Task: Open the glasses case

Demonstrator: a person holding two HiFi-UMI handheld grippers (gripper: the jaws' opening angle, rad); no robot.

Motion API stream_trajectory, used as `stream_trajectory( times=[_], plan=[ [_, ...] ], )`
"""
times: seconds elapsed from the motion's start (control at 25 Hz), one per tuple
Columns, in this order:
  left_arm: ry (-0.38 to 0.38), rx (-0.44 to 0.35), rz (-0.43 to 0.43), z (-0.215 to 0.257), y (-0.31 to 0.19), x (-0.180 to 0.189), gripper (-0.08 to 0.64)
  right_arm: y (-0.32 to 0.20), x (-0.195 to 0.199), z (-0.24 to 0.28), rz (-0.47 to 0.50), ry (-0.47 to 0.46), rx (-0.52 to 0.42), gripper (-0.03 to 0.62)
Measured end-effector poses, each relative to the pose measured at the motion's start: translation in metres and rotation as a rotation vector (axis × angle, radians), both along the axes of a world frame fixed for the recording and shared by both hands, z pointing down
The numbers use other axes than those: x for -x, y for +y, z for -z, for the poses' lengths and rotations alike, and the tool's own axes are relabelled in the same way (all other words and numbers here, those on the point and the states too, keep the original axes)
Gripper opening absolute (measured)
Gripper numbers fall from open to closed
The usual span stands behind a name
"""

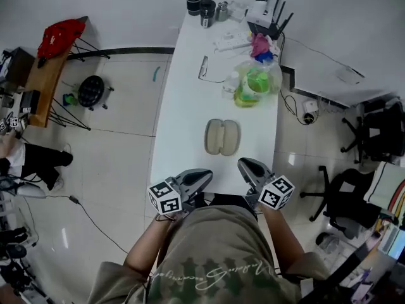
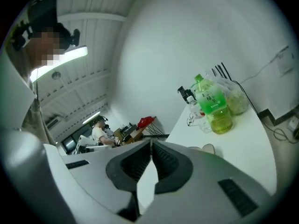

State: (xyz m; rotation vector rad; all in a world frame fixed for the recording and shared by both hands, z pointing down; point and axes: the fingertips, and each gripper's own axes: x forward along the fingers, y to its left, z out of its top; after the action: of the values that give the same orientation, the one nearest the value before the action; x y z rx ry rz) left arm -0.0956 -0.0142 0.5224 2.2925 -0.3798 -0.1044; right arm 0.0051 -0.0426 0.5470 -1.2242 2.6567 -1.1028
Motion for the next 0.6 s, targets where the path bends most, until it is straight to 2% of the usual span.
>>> stream_trajectory(
  times=[0.04,0.28,0.4,0.6],
  plan=[
    [0.011,0.01,-0.01,-0.003,0.003,0.002,0.005,0.009,0.004,0.003,0.019,0.023,-0.016,0.009],
    [0.023,0.012,-0.065,-0.015,0.02,0.002,0.005,0.047,0.022,0.009,0.057,0.063,-0.059,0.009],
    [0.003,0.008,-0.028,-0.011,0.031,0.002,0.005,0.061,0.025,0.013,0.062,0.062,-0.068,0.009],
    [0.023,-0.008,0.06,-0.001,0.062,-0.011,0.005,0.078,0.019,0.035,0.114,0.056,-0.138,0.009]
  ],
)
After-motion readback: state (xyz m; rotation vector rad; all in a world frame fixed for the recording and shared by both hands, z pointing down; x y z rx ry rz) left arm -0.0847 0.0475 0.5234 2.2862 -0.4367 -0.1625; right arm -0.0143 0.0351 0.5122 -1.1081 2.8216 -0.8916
